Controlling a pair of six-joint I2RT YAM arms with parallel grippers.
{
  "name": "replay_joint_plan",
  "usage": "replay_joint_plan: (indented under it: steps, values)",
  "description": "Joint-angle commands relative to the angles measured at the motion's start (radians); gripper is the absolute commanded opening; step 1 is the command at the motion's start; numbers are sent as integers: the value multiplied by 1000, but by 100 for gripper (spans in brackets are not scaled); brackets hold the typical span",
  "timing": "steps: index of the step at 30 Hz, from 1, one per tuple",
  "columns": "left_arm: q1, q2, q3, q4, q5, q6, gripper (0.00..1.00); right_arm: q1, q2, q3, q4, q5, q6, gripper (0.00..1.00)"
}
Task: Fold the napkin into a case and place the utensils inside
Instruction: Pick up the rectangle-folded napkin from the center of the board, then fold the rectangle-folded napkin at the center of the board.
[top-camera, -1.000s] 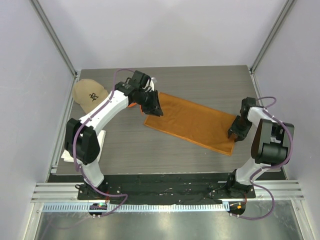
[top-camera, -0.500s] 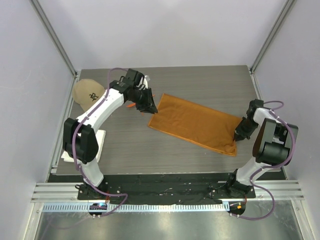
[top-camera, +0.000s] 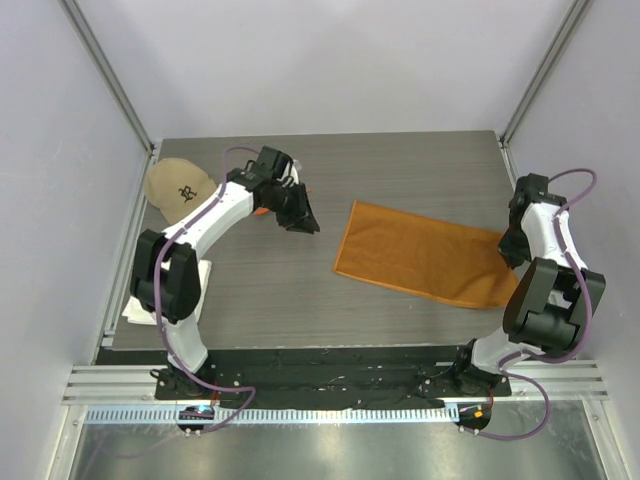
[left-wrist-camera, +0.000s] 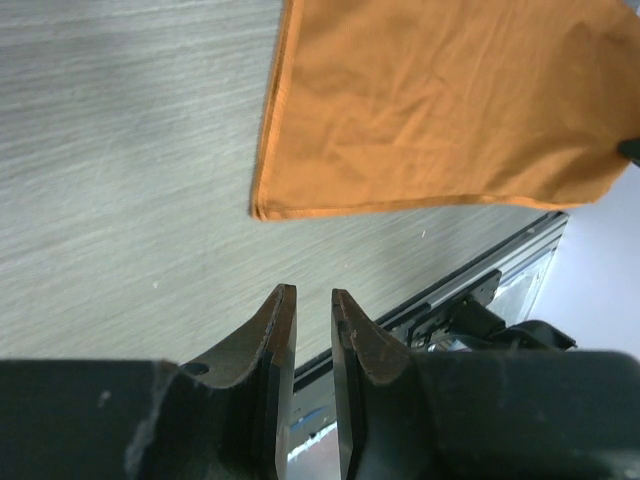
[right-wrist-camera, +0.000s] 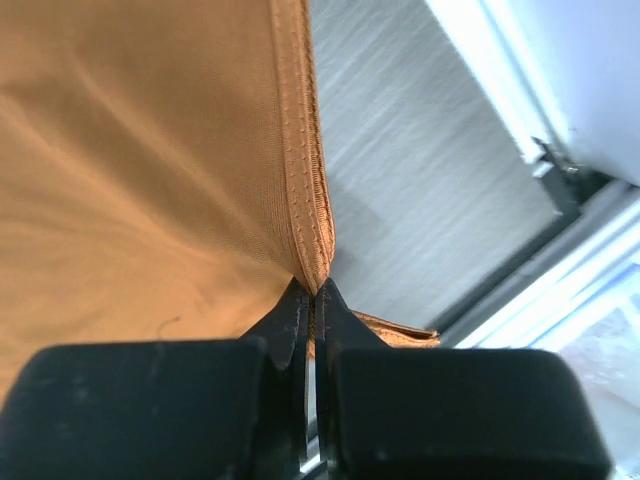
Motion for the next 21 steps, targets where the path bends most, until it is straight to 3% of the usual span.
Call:
replay_joint_plan:
  steps: [1, 12, 21]
  values:
    - [-4, 43, 27, 82, 36, -40, 24, 51, -45, 76, -94, 81, -30, 1]
    - [-4, 126, 88, 44, 7, -11, 24, 397, 133, 379, -221, -87, 146, 1]
    - [-4, 160, 119, 22, 4, 5, 24, 568, 248, 391, -80, -325, 339, 1]
